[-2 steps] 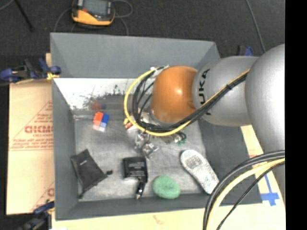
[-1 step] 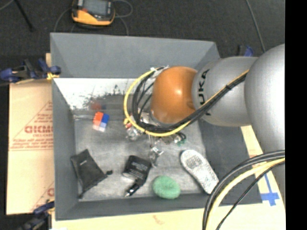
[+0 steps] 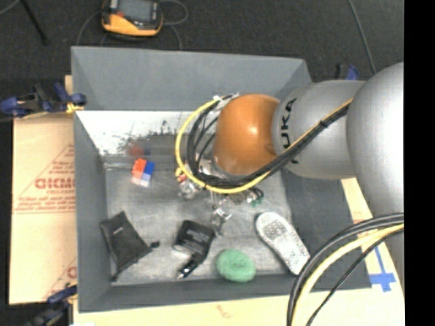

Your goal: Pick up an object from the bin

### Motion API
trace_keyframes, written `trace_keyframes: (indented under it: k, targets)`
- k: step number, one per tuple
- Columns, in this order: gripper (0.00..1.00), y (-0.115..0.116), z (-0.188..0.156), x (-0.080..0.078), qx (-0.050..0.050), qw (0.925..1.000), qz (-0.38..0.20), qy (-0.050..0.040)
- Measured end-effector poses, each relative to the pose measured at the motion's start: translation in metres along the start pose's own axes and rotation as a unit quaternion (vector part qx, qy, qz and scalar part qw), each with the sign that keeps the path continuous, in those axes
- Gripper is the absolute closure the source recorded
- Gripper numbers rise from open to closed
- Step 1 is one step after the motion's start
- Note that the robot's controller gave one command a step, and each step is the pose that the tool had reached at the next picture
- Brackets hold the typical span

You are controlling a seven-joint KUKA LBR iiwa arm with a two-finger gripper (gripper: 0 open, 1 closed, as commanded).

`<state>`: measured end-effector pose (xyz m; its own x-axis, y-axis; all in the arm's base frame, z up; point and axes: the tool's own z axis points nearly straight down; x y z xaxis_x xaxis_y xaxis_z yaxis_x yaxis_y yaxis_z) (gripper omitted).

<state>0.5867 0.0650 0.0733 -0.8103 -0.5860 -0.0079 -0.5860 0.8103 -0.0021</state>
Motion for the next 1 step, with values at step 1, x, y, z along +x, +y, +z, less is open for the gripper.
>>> trace_keyframes:
  k: [1]
  targets:
    - [0.00, 0.0097, -0.0002, 0.0052, 0.002, 0.9978, -0.067, -0.0008]
